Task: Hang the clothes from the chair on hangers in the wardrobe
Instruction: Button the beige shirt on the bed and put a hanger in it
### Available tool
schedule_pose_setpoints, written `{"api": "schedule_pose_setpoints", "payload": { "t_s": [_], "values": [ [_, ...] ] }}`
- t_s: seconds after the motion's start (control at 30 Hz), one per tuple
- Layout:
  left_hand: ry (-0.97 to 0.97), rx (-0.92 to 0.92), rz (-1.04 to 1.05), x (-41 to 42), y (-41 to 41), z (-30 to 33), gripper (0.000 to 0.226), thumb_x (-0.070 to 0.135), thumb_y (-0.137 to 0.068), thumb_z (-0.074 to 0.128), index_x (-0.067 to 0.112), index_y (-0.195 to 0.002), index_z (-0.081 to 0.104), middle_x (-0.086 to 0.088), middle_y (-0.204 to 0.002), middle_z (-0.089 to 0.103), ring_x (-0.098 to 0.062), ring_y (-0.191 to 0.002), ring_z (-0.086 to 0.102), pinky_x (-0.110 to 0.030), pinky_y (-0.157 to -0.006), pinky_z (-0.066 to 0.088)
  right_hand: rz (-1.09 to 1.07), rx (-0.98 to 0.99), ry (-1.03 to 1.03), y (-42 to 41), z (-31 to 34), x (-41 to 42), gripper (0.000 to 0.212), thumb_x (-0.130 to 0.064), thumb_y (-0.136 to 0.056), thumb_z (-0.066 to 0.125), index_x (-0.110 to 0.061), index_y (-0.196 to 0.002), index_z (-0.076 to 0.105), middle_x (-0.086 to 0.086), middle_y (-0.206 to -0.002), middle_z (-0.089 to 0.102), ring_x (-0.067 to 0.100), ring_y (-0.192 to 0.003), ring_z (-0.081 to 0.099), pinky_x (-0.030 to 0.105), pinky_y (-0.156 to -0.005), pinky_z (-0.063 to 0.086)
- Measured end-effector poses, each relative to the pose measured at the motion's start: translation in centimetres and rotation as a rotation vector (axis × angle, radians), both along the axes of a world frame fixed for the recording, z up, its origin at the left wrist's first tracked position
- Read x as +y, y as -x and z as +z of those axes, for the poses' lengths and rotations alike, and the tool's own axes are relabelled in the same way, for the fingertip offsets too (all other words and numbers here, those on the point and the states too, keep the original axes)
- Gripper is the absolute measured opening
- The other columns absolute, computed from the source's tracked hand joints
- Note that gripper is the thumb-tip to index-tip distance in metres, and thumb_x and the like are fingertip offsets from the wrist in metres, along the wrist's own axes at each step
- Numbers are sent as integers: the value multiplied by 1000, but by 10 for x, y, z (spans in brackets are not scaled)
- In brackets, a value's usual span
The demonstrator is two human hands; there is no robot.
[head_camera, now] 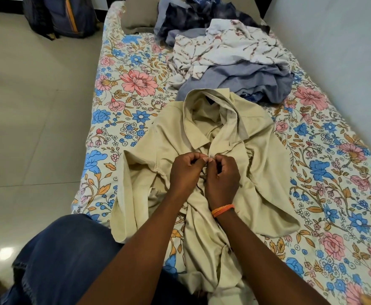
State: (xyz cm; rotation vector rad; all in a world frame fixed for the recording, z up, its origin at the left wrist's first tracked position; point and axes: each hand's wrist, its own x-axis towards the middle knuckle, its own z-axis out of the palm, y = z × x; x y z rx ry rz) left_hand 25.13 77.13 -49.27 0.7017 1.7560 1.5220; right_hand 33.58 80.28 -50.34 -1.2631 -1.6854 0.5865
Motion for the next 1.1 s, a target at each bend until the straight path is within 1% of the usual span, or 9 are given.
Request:
{"api": "schedule_pose_setpoints", "payload": {
  "t_s": [0.1, 0.27, 0.37, 0.6, 0.7, 0.8, 0.87, 1.0, 1.1],
  "values": [
    [-2, 12, 13, -1, -2, 2, 17, 19, -88, 68, 29, -74, 72, 8, -74, 74, -8, -74, 70, -36, -79, 57, 15, -17, -35, 0, 0, 0, 3, -4, -89, 65, -6, -88, 66, 6, -84, 61, 19, -76, 56, 28, -68, 45],
    [-2, 9, 8, -1, -2, -1, 15, 22, -87, 66, 27, -77, 75, 4, -75, 74, -21, -77, 71, -45, -80, 57, 16, -30, -40, 0, -1, 0, 3, -4, -88, 67, -6, -87, 68, 6, -83, 62, 16, -74, 56, 24, -67, 43],
    [4, 9, 35, -2, -3, 0, 16, 18, -88, 66, 25, -76, 75, 4, -74, 74, -20, -75, 71, -45, -78, 57, 22, -28, -10, -2, -2, -1, 5, -5, -86, 69, -10, -84, 70, 2, -81, 64, 13, -72, 58, 23, -65, 45],
    [17, 44, 65, -3, -3, -2, 13, 17, -87, 67, 21, -82, 78, 6, -75, 75, -10, -74, 71, -41, -77, 58, 123, 132, 164, -9, -1, -1, 14, -10, -85, 66, -11, -92, 78, -5, -84, 72, 2, -80, 66, 19, -76, 52],
    [16, 39, 60, -3, -3, 1, 10, 17, -86, 69, 18, -82, 78, 6, -78, 75, -9, -78, 71, -39, -80, 58, 130, 229, 315, -15, 3, 4, 13, -7, -84, 71, -15, -92, 78, 1, -77, 75, 13, -71, 70, 28, -69, 56],
    [25, 8, 37, -2, -2, 0, 14, 18, -88, 69, 22, -77, 76, 1, -75, 75, -18, -76, 71, -42, -78, 58, 124, 290, 432, -16, 8, 12, 14, -2, -81, 74, -16, -82, 77, 1, -66, 72, 10, -57, 62, 27, -59, 52],
    [20, -7, 28, -2, -1, -1, 15, 19, -91, 67, 18, -79, 77, -4, -73, 74, -20, -71, 69, -44, -75, 56, 135, 293, 451, -16, 10, 14, 12, -2, -78, 77, -14, -78, 76, 3, -64, 71, 10, -55, 60, 29, -59, 51],
    [20, -19, 32, -3, -1, 3, 14, 17, -88, 70, 25, -77, 76, -1, -72, 75, -13, -67, 69, -36, -68, 57, 132, 311, 443, -15, 10, 13, 22, -1, -79, 77, -21, -73, 73, -2, -63, 70, 7, -55, 60, 26, -57, 52],
    [-6, -20, 31, -4, -1, 3, 9, 18, -86, 73, 22, -80, 78, 3, -71, 75, -13, -68, 72, -30, -66, 57, 134, 315, 411, -15, 7, 12, 17, -3, -80, 78, -19, -78, 74, 1, -69, 72, 9, -60, 63, 28, -61, 54]
  ]
}}
